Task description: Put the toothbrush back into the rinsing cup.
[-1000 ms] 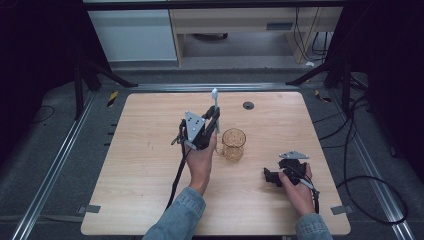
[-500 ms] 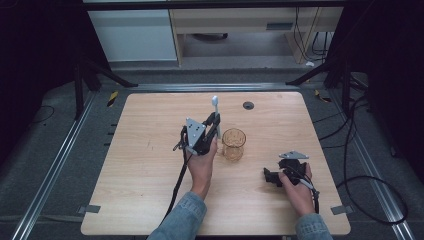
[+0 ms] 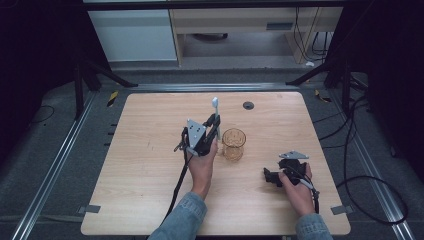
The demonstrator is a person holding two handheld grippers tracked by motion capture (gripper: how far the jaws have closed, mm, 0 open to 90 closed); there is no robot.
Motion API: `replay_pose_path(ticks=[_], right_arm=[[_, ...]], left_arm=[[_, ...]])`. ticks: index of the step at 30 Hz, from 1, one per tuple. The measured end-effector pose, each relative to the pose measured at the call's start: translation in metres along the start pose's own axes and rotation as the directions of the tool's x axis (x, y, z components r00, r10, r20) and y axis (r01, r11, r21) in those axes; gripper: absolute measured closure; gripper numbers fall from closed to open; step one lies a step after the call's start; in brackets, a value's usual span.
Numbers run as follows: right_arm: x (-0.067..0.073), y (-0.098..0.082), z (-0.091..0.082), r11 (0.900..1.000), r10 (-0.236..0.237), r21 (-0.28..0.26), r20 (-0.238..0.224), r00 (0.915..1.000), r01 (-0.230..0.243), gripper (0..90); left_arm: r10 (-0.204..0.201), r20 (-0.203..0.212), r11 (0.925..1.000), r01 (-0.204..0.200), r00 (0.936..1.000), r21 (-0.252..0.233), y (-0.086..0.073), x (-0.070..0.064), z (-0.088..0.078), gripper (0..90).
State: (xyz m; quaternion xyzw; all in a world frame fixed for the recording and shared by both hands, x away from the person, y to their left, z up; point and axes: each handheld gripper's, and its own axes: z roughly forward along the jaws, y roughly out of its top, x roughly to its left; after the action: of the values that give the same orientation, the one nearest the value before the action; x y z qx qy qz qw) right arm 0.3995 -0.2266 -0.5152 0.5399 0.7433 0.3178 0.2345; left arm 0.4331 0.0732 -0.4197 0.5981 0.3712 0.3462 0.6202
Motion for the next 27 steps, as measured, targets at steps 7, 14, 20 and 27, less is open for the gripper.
replay_pose_path(ticks=[7, 14, 20, 27], right_arm=[[0.0, 0.0, 0.0, 1.0, 0.0, 0.0, -0.002, 1.0, 0.0, 0.4], [0.0, 0.0, 0.0, 1.0, 0.0, 0.0, 0.0, 1.0, 0.0, 0.4], [0.0, 0.0, 0.0, 1.0, -0.001, 0.0, -0.001, 1.0, 0.001, 0.4], [0.0, 0.0, 0.0, 1.0, -0.001, 0.0, -0.002, 1.0, 0.001, 0.4]], left_arm=[[0.002, 0.0, 0.9999, -0.002, 1.0, 0.012, -0.009, 0.0, 0.001, 78.9], [-0.002, -0.002, 0.9996, 0.002, 1.0, 0.028, -0.017, 0.0, 0.001, 78.9], [-0.007, -0.003, 0.9993, 0.007, 1.0, 0.036, -0.022, 0.001, 0.0, 78.9], [-0.014, -0.002, 0.999, 0.014, 0.9999, 0.042, -0.029, 0.0, -0.001, 78.9]])
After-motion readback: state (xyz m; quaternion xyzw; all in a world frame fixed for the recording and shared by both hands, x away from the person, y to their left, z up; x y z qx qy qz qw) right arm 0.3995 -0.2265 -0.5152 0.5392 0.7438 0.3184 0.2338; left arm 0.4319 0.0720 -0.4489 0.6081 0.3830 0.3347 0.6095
